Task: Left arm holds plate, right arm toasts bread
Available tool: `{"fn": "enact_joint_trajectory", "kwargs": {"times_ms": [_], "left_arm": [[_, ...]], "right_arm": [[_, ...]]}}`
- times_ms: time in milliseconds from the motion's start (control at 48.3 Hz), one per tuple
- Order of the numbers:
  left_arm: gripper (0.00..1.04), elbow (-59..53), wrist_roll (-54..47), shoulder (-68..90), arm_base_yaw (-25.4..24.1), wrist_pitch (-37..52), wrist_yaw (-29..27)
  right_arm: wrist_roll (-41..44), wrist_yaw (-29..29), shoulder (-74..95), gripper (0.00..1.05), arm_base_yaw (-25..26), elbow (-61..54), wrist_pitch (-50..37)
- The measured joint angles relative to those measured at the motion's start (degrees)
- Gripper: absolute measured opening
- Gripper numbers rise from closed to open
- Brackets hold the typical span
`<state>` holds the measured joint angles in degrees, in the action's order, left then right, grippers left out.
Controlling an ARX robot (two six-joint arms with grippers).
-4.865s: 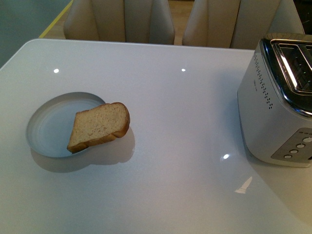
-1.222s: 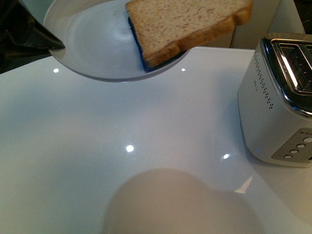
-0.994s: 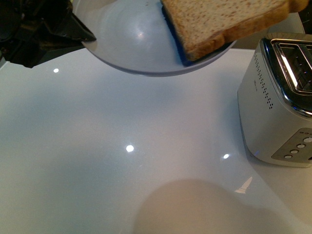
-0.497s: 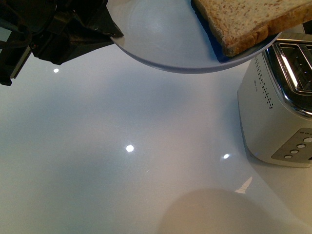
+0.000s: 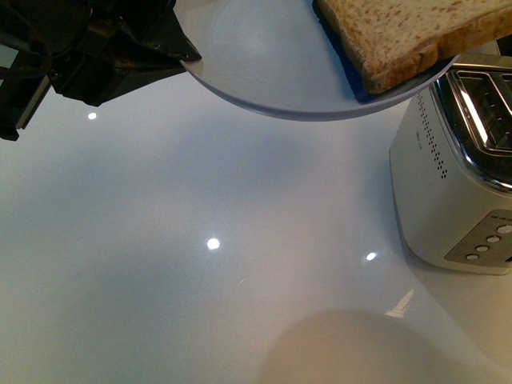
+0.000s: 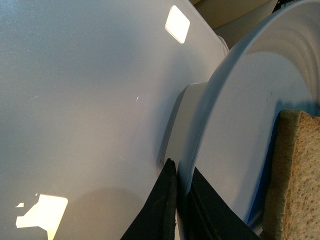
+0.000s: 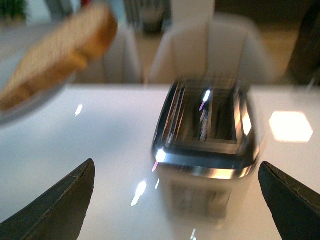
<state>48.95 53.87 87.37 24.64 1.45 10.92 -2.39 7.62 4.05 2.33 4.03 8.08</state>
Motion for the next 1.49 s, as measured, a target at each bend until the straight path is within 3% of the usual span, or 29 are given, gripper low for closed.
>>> {"fn": "enact_joint_trajectory", "kwargs": {"times_ms": [83,290,373,497,725,1056,1449,1491], "left_arm": [[0.03,0.0,0.0,0.0,0.2,0.0,0.0],[0.03,0.0,0.0,0.1,0.1,0.0,-0.1],[0.03,0.0,0.0,0.1,0.1,0.0,0.0],[0.03,0.0,0.0,0.1,0.1,0.0,0.0],[0.03,0.0,0.0,0.1,0.1,0.0,0.0],[0.03,0.0,0.0,0.1,0.1,0.0,0.0],[0.03,0.0,0.0,0.1,0.1,0.0,0.0],[0.03,0.0,0.0,0.1,0.1,0.0,0.0]], "right_arm": [[-4.5,11.0,11.5,0.96,5.7,6.0,11.8],[-11.9,15.8,22.4,0.96,7.9,11.8,1.9],[-16.2,15.7,28.1,0.96,5.8,14.4,-3.8],[-24.2,12.5,38.4,0.96,-1.1,17.6,-14.3],[-30.0,6.7,53.5,0.96,-11.5,22.6,-28.0],[-33.7,2.6,61.3,0.96,-14.4,24.9,-31.7],[-37.0,2.2,66.2,0.96,-15.2,25.9,-34.9],[-37.4,1.9,66.4,0.88,-15.3,25.9,-35.1]]}}
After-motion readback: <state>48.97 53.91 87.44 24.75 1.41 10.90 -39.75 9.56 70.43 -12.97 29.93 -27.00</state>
